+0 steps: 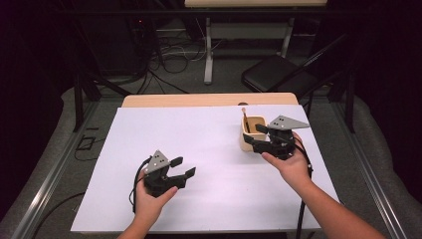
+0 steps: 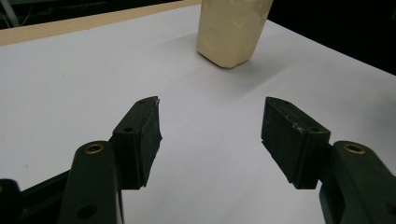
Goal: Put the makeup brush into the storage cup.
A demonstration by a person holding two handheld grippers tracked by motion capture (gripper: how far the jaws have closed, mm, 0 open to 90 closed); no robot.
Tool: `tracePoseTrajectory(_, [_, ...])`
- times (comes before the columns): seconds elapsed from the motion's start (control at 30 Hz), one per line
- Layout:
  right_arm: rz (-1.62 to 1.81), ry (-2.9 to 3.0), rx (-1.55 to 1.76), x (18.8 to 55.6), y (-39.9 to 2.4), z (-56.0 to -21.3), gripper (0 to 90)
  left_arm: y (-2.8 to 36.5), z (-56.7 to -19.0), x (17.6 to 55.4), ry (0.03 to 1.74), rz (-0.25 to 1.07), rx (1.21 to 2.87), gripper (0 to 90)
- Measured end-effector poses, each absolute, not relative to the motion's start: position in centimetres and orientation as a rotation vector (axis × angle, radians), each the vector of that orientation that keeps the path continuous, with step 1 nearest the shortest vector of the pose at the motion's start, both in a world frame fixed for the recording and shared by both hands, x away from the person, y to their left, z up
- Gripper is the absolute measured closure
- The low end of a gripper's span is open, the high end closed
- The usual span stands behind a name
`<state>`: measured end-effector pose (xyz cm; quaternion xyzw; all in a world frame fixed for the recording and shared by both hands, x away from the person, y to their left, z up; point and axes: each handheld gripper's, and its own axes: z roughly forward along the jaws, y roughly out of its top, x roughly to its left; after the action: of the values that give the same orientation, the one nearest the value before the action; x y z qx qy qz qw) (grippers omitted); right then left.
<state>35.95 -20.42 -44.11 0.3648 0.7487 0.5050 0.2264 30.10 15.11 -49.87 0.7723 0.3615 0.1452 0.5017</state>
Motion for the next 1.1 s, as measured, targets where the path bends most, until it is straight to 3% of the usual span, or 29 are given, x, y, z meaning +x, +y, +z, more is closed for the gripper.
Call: tracePoseTrajectory(1.1, [1.391, 2.057, 0.986, 32.1, -23.0, -46.0, 39.9, 18.6, -49.2, 29.4, 0.915, 0.401, 1.853, 37.2])
